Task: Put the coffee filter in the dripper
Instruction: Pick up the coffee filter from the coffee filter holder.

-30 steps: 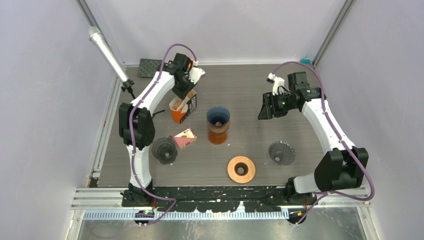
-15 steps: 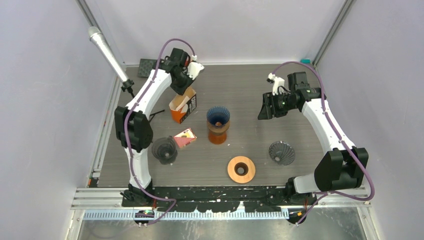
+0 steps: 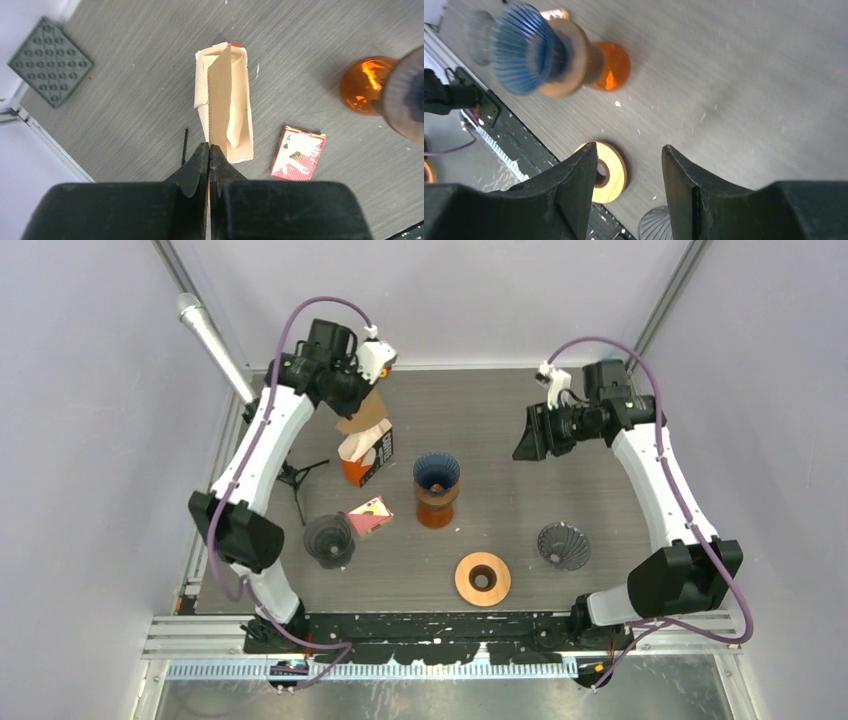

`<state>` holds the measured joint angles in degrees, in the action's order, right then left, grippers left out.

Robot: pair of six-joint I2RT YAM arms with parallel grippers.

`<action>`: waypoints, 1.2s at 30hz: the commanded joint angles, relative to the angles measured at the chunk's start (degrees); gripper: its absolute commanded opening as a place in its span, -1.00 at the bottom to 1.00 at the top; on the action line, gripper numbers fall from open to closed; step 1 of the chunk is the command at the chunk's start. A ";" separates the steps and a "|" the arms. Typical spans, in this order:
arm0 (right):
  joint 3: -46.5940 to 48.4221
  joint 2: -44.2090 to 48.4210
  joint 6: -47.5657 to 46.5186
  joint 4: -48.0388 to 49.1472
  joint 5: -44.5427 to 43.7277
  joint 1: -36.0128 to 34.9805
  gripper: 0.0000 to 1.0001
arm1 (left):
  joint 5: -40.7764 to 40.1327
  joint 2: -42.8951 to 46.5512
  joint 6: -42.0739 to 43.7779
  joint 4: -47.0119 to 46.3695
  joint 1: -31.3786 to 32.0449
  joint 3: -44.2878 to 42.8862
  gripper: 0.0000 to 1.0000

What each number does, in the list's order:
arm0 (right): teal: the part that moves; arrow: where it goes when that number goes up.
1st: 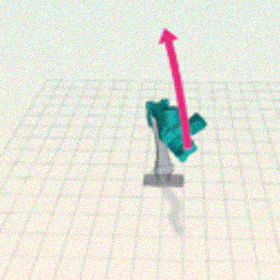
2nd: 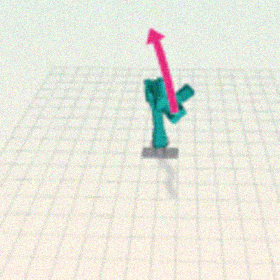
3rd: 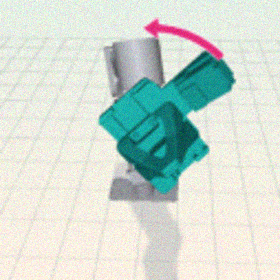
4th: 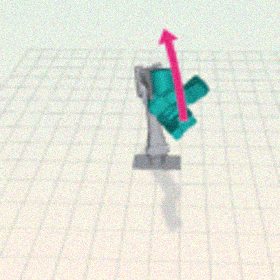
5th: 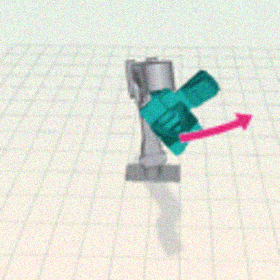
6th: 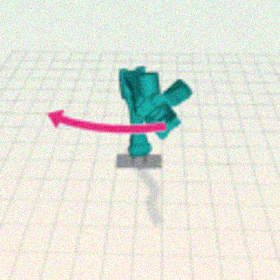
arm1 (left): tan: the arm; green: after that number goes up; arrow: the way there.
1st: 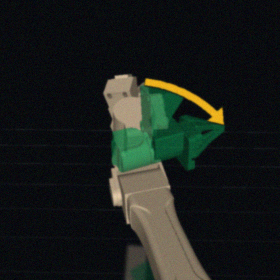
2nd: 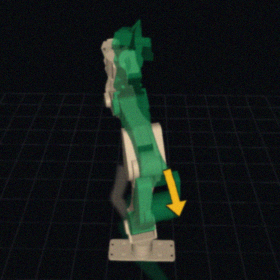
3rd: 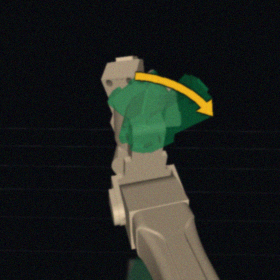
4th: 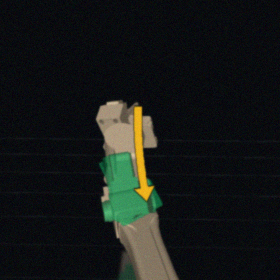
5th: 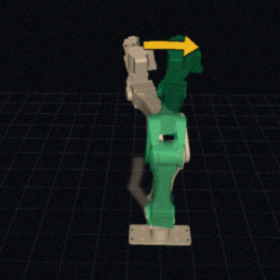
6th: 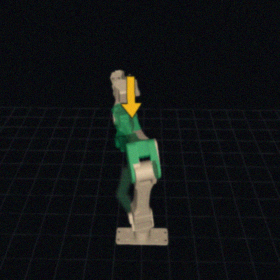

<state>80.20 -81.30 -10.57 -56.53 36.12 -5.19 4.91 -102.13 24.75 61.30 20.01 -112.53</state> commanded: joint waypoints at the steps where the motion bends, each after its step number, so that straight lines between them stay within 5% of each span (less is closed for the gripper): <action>1: 12.89 -0.24 -3.64 -3.35 5.55 -3.48 0.11 | 7.58 8.29 1.17 1.79 0.12 -2.79 -1.00; 12: 21.99 0.67 -2.31 3.90 6.52 -20.38 0.23 | 27.35 16.84 1.52 14.22 6.37 -6.54 -1.00; 20: 19.73 2.54 -10.04 -0.65 13.96 -21.99 0.25 | 29.56 15.00 2.26 15.56 18.58 -4.70 -1.00; 36: 5.56 12.48 -10.46 7.01 18.88 -22.36 0.23 | 37.03 7.88 0.47 14.05 22.58 -6.92 -1.00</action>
<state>88.12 -70.46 -22.33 -55.16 54.28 -27.27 37.04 -94.94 25.98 76.55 42.33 -117.32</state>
